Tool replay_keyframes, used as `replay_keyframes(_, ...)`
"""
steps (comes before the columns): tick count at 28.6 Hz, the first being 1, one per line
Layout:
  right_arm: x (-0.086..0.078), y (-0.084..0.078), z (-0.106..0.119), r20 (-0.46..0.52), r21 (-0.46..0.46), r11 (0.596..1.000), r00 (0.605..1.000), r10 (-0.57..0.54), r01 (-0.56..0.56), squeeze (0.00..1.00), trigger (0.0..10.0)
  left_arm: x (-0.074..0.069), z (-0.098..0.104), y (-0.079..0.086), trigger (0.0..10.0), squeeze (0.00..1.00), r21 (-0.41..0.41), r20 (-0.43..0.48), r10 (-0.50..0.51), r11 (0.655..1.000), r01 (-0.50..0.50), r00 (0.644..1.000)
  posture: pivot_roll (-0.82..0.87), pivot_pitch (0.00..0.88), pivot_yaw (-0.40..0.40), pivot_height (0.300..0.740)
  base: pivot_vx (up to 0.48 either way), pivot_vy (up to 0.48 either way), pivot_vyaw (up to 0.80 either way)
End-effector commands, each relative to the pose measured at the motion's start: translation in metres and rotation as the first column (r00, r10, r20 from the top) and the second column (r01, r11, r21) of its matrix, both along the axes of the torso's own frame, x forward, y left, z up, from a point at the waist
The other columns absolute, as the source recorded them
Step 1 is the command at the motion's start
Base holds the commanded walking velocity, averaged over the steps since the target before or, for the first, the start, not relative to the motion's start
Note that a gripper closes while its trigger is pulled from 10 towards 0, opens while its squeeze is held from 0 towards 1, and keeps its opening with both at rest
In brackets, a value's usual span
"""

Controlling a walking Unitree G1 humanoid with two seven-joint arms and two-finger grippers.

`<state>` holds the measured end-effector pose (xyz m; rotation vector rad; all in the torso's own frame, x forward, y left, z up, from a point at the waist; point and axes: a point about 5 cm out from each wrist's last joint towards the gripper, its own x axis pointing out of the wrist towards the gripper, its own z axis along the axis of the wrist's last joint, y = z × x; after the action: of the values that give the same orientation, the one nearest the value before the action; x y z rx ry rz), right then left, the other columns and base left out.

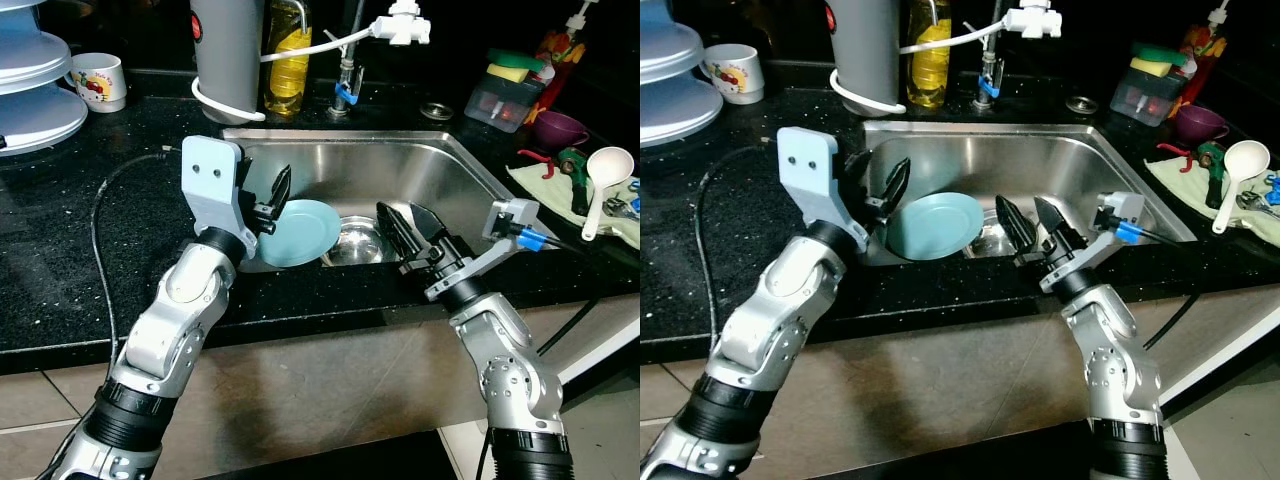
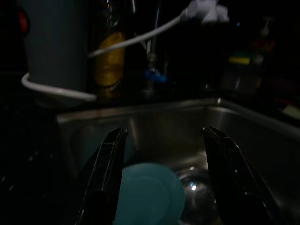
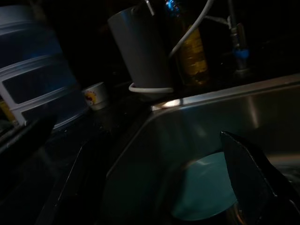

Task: Kitchen organization

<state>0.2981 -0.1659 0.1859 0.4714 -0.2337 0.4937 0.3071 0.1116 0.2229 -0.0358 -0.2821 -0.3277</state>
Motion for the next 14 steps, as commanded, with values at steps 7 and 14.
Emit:
replay_keyframes(7, 0.000, -0.004, -0.002, 0.006, 0.007, 1.000, 1.000, -0.004, 0.004, 0.00, 10.0, -0.012, -0.017, -0.005, 10.0, 0.00, 0.059, -0.046, -0.010, 0.998, 0.013, 0.999, 0.13, 0.000, -0.135, 0.740, 0.000, 0.000, 0.00)
replay_keyframes(14, 0.000, -0.005, -0.004, 0.001, 0.004, 1.000, 1.000, -0.003, 0.003, 0.00, 10.0, -0.016, -0.022, -0.005, 10.0, 0.00, 0.090, -0.052, -0.003, 0.996, 0.008, 0.999, 0.13, 0.000, -0.138, 0.740, -0.104, 0.000, 0.00)
